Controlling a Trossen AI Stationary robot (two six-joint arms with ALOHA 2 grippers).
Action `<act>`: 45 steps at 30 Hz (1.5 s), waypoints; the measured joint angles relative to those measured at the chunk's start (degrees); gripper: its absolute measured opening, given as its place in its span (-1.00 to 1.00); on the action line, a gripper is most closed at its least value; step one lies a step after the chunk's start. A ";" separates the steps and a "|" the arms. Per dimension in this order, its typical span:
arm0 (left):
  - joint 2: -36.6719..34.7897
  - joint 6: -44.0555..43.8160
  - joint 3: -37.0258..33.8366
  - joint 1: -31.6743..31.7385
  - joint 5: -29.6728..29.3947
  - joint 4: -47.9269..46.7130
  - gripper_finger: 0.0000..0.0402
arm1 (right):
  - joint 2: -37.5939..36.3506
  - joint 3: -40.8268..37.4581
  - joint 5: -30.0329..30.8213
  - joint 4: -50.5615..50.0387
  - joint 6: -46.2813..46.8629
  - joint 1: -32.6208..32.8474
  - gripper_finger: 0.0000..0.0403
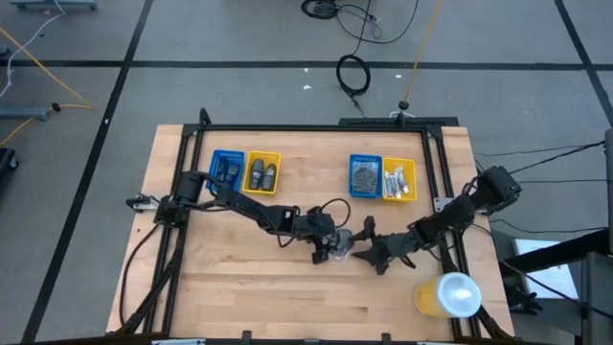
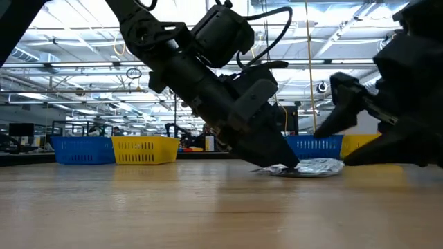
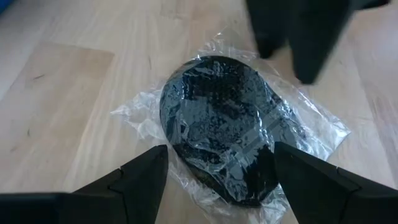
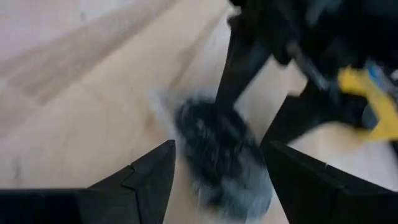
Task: Pick & Place Travel size toiletries
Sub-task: Put the black hairbrush into the right blue bin
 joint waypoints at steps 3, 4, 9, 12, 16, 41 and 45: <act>0.00 0.08 0.00 0.11 0.06 0.45 0.45 | 2.53 0.33 0.40 3.28 -5.39 -0.08 0.18; 0.00 0.07 0.00 0.11 0.10 0.81 0.45 | 3.15 0.80 0.55 3.61 -7.13 -0.19 0.18; 0.17 0.07 -0.04 0.13 3.06 2.75 0.45 | 3.60 2.53 2.31 1.47 -15.31 0.15 0.12; 0.17 0.30 -0.04 0.09 3.06 2.56 0.45 | 0.68 3.22 5.12 -0.38 -12.49 1.73 0.04; 0.17 0.26 -0.04 0.09 3.09 2.40 0.45 | -5.88 4.44 1.79 -12.38 -6.10 3.33 -0.05; 0.17 -0.31 -0.11 0.42 2.54 6.51 0.45 | -2.29 5.50 -5.81 -10.71 -11.19 -3.56 -0.04; -2.32 -0.44 0.44 0.30 2.40 1.56 0.45 | -2.27 5.48 -5.66 -11.38 -10.45 -3.87 -0.19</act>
